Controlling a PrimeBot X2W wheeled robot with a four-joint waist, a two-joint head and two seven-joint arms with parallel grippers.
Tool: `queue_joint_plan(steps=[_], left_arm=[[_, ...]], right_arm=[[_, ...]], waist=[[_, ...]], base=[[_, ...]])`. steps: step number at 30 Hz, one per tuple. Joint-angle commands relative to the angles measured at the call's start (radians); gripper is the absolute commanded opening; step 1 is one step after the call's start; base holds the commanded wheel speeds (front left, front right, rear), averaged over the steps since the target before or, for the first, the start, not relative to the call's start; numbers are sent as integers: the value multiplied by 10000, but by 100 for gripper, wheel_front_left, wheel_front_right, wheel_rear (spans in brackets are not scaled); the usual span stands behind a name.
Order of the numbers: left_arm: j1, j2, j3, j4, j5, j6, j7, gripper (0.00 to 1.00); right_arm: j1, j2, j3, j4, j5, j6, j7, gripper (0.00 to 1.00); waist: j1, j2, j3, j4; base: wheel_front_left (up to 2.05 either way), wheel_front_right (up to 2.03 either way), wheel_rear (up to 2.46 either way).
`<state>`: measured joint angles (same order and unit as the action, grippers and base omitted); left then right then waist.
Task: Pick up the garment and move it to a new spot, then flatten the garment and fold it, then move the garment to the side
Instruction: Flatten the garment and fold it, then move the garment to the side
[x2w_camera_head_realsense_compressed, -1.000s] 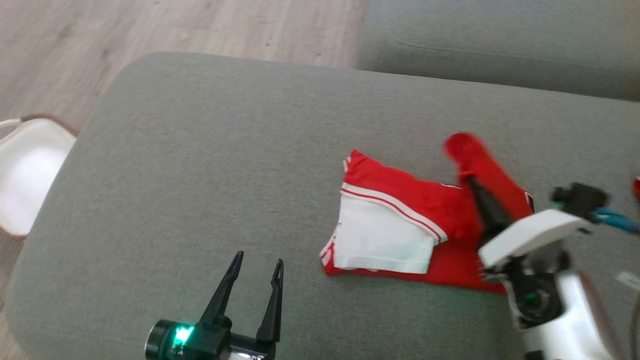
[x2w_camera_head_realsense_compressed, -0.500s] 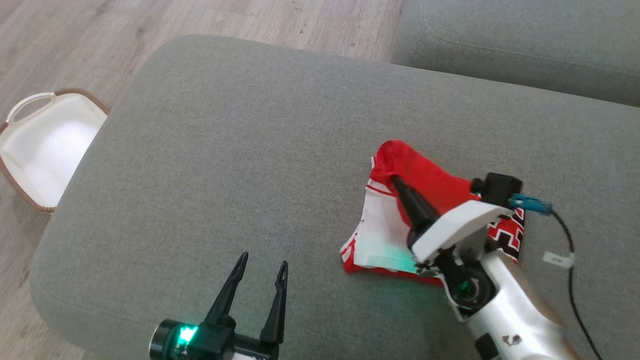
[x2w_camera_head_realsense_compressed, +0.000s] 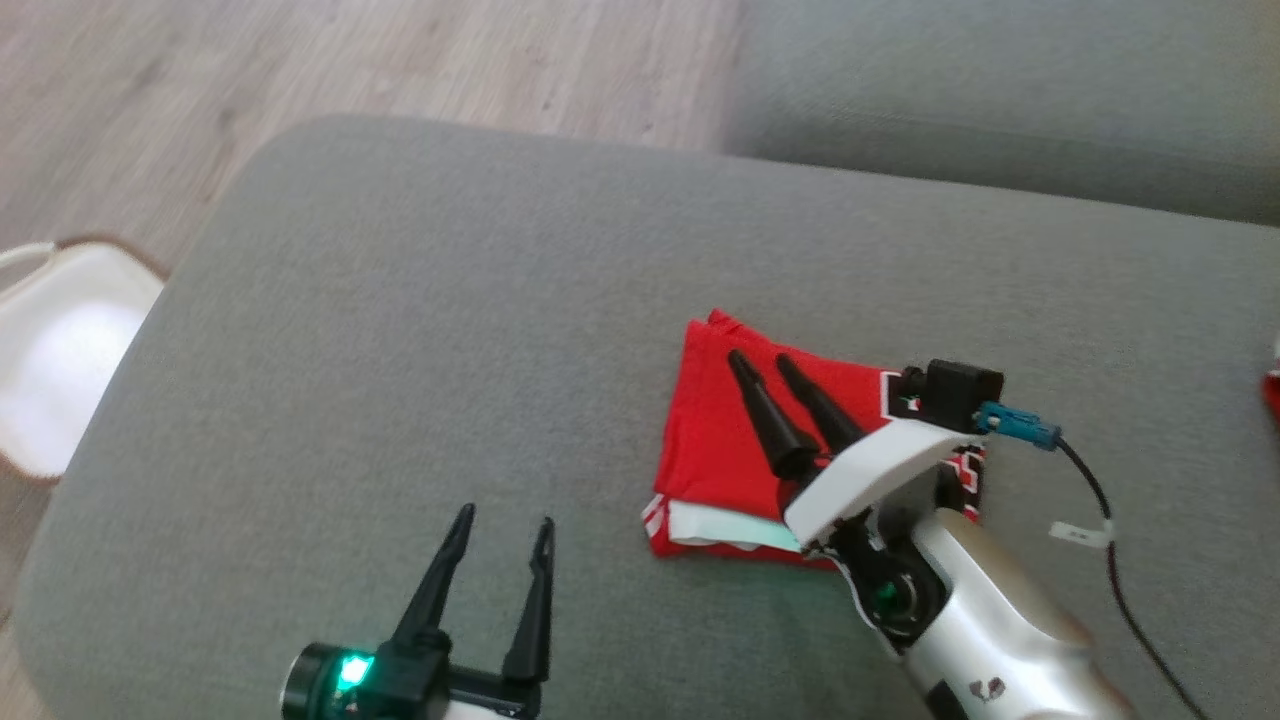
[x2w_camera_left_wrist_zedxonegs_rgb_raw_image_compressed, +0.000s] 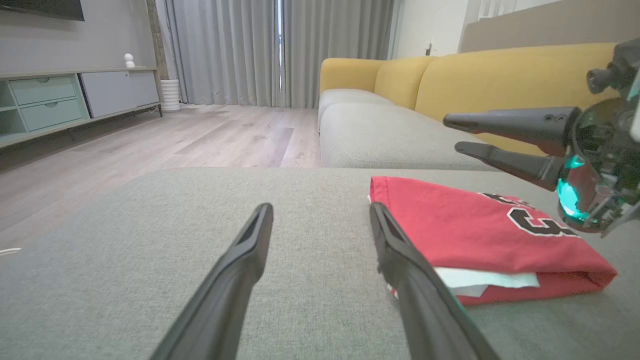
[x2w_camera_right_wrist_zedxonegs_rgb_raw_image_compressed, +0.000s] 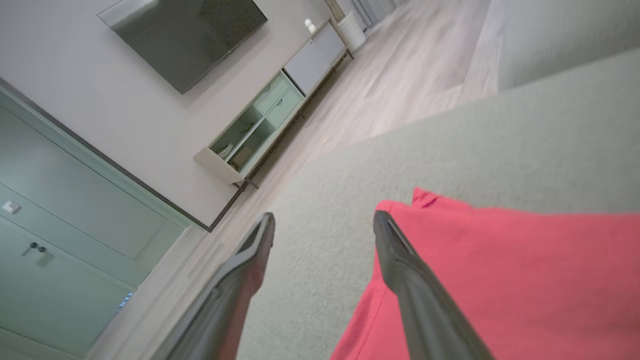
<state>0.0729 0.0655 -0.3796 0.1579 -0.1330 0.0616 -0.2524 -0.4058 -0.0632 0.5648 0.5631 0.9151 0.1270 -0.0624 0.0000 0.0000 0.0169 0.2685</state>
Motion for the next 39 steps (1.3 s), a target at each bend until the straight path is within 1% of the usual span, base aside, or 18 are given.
queue_joint_plan(steps=[1,5,10,13,15,17,20,23,25,29,39], left_arm=[[-127,-125,423,-335,-100,40,-93,100],[80,-131,716,-449,-219,170,-93,100],[325,-134,1025,-520,-182,364,-93,100],[492,-136,1157,-524,-157,442,-93,100],[626,-137,1200,-497,-151,444,-93,100],[742,-137,1266,-491,-91,457,-93,100],[927,-127,1354,-496,41,452,-93,100],[1131,-90,1407,-535,241,458,-93,100],[1263,-85,1476,-569,327,490,-93,100],[1428,-95,1609,-632,405,566,-93,100],[1336,-119,1696,-498,484,515,-93,100]], right_arm=[[-257,-63,8,-294,-228,37,-209,100],[361,-578,-462,-645,-1255,37,-932,100],[1418,-1419,-1155,-1149,-2641,37,-1723,100],[2177,-1665,-1804,-1404,-3557,37,-1939,100],[2743,-1623,-2397,-1656,-4001,37,-1979,100],[3338,-1539,-3061,-2150,-4681,37,-1986,100],[4295,-1236,-3880,-2726,-5617,37,-1989,100],[5069,-838,-4426,-3193,-6500,37,-1991,100],[5481,-587,-4590,-3334,-6786,37,-1991,100],[5919,-355,-4615,-3462,-7305,37,-1992,100],[6091,-133,-4656,-3566,-7529,37,-1993,100]], waist=[[0,0,-243,-265],[0,0,-522,-715],[0,0,-881,-1192],[0,0,-1099,-1379],[0,0,-1254,-1474],[0,0,-1382,-1546],[0,0,-1549,-1605],[0,0,-1665,-1635],[0,0,-1706,-1654],[0,0,-1727,-1680],[0,0,-1662,-1709]], base=[[0,0,0],[0,0,0],[0,0,0],[0,0,0],[0,0,0],[0,0,0],[0,0,0],[0,0,0],[0,0,0],[0,0,0],[0,0,0]])
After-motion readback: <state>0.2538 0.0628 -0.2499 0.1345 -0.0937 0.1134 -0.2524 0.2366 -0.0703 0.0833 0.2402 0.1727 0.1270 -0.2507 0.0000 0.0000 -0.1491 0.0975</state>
